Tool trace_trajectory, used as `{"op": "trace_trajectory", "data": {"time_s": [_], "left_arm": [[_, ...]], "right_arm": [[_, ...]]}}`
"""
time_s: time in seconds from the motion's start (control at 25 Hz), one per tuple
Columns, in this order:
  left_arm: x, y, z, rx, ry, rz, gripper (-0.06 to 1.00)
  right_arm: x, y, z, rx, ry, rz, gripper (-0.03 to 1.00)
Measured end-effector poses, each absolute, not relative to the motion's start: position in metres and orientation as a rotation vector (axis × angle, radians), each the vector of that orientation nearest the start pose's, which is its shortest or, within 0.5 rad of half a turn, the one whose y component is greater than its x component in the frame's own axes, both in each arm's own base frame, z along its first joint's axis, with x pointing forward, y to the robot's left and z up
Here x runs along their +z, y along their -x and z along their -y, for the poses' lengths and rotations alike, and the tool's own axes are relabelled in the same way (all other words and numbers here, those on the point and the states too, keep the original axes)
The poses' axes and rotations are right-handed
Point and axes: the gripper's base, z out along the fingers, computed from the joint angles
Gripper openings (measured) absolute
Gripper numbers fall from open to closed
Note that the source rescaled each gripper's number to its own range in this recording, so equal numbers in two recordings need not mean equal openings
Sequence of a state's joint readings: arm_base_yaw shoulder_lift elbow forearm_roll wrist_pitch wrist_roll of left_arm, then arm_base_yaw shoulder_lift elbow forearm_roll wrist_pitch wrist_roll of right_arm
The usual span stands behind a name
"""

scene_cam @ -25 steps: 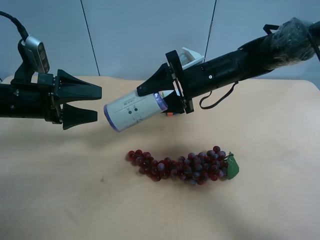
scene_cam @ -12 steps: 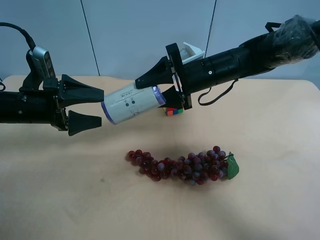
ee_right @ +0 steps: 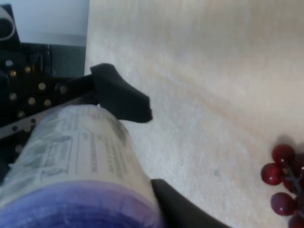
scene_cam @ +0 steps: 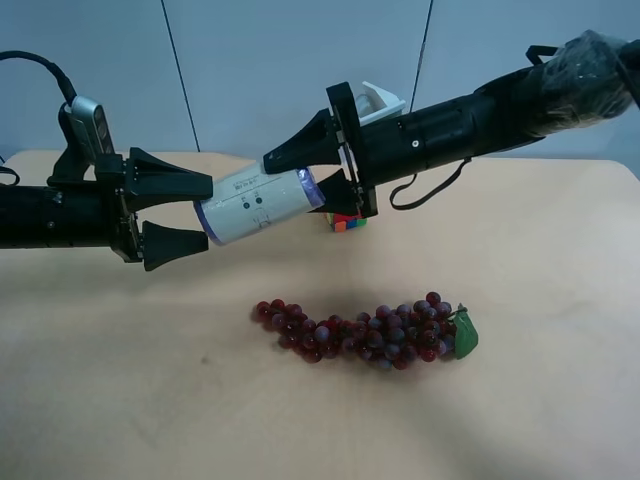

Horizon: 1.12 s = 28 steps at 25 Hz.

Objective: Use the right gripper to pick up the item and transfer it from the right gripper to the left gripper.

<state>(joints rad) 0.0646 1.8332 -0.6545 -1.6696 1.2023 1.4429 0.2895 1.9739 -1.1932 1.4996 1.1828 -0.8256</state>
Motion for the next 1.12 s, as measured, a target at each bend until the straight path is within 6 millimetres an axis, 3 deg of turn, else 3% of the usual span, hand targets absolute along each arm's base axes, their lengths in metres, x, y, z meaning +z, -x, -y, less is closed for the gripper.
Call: {"op": "trace_trajectory", "data": {"time_s": [0.32,0.48,0.88,1.0,1.12], "left_arm": [[0.159,-0.279,0.101,-1.622,-0.206,-2.201,1.00],[0.165,-0.286,0.103,-1.628,-0.202,-2.188,1.00],[0.163,-0.282,0.103,-1.624,-0.264,-2.233,0.96],[0.163,-0.282,0.103,-1.627,-0.256,-2.237,0.85],[0.163,-0.282,0.103,-1.628,-0.251,-2.239,0.57]], "right_arm": [[0.199,-0.333,-0.193,1.815,0.290,-2.426,0.00],[0.199,-0.333,-0.193,1.815,0.290,-2.426,0.00],[0.199,-0.333,-0.193,1.814,0.294,-2.425,0.00],[0.199,-0.333,-0.193,1.814,0.294,-2.425,0.00],[0.199,-0.333,-0.193,1.814,0.293,-2.424,0.00]]}}
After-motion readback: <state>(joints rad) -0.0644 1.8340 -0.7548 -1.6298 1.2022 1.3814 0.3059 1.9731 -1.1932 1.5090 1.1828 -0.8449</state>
